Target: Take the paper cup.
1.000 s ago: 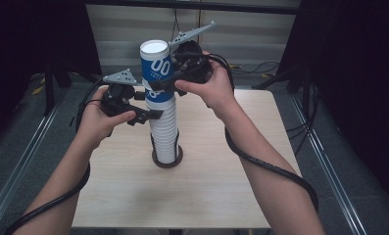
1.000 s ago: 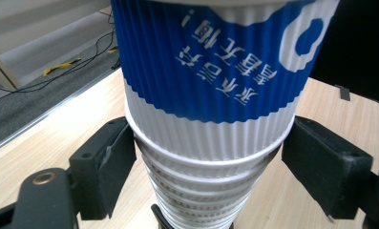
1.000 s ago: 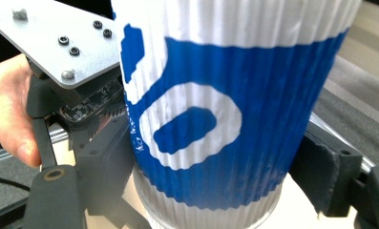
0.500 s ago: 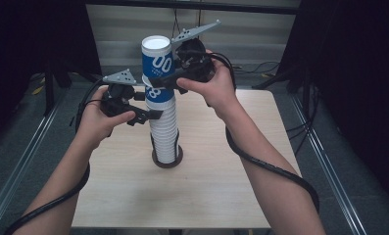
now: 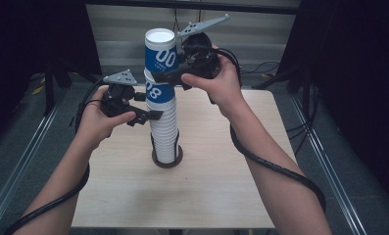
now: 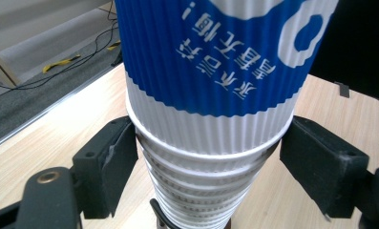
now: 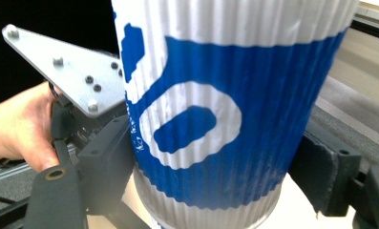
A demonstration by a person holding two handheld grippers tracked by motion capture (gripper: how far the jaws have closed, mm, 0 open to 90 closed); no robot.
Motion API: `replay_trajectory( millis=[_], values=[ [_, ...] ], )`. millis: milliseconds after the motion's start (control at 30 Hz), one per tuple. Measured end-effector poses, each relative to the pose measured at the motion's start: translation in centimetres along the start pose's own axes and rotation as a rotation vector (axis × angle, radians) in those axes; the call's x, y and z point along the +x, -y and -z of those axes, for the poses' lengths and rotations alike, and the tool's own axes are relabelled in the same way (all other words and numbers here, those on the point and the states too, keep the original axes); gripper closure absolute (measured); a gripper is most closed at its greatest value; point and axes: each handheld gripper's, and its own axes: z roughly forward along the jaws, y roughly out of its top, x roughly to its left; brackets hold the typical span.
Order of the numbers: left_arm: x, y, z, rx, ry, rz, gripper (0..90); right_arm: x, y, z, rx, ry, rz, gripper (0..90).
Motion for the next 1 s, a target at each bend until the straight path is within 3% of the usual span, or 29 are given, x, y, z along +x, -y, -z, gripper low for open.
replay_trajectory(
  millis=[433, 733, 1000],
  values=[
    [0.1, 0.2, 0.2, 0.0, -0.012, 0.002, 21.6, -0.8, 0.1, 1.3, -0.017, 0.021, -0.01, 21.3],
    [0.0, 0.3, 0.2, 0.005, -0.016, -0.001, 21.7, -2.8, 2.3, 3.9, -0.051, 0.045, -0.067, 20.9],
    [-0.1, 0.3, 0.2, 0.004, -0.021, 0.007, 21.7, -4.2, 5.0, 5.3, -0.024, 0.076, -0.087, 20.6]
  ],
)
